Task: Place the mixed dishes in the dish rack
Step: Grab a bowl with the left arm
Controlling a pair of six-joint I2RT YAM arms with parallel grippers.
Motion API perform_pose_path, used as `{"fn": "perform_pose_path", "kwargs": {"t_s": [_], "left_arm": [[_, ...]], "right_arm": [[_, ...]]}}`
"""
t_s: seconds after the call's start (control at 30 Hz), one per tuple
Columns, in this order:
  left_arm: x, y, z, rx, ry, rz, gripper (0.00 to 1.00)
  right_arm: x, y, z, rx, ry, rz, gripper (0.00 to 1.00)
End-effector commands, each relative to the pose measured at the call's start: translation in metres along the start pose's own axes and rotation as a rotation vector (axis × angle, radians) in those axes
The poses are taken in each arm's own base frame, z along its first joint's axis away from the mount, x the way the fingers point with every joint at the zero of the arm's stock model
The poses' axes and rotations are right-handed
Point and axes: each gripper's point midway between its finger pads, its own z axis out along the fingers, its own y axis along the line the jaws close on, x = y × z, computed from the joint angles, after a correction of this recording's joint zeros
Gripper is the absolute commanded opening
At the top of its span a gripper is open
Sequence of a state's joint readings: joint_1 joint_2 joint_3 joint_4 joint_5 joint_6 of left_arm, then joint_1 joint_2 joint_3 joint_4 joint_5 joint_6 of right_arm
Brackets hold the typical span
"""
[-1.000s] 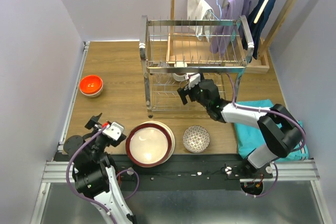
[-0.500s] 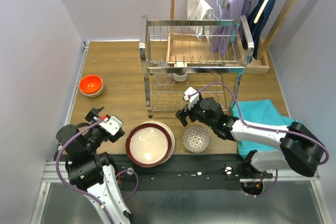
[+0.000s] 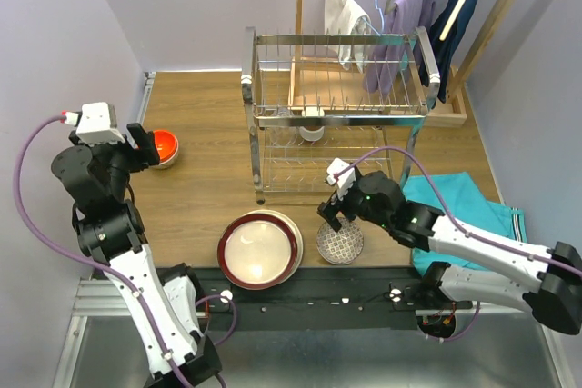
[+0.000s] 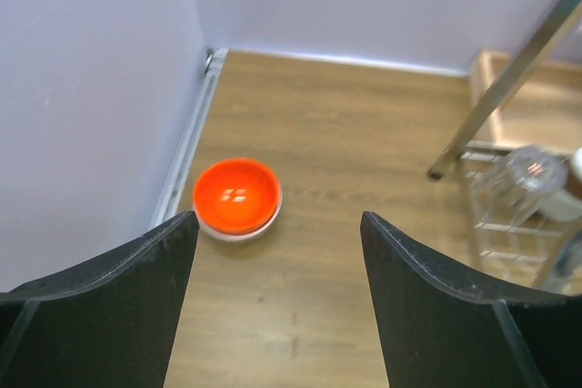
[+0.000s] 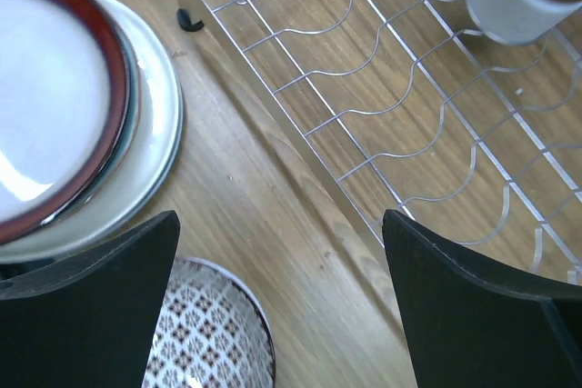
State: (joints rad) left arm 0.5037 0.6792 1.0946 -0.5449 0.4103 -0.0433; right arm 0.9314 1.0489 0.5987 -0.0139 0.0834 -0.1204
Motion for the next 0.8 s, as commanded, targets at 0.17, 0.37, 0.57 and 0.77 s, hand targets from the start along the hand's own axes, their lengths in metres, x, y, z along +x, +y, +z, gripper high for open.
{"fn": "perform_pose_path", "kwargs": {"t_s": [0.17,0.37,0.57,0.77], "left_arm": [[-0.030,-0.073,-0.045,0.307,-0.100,-0.051,0.79],[-0.064,0.004,0.003,-0.088,-0.076,-0.315,0.76],[-0.135,0.020,0.028,-0.122,-0.271,-0.404,0.78],[-0.137,-0.010,0.087,-0.154,-0.179,-0.241,0.82]], "right_arm": [[-0.027,0.026,-0.087,-0.258,0.064,-0.162,1.00],[-0.053,0.012,-0.130,-0.216,-0.077,-0.278,1.00],[-0.085,-0.055,-0.149,0.067,-0.014,-0.437,1.00],[-0.095,-0.124,-0.182,0.404,0.108,-0.512,1.00]]}}
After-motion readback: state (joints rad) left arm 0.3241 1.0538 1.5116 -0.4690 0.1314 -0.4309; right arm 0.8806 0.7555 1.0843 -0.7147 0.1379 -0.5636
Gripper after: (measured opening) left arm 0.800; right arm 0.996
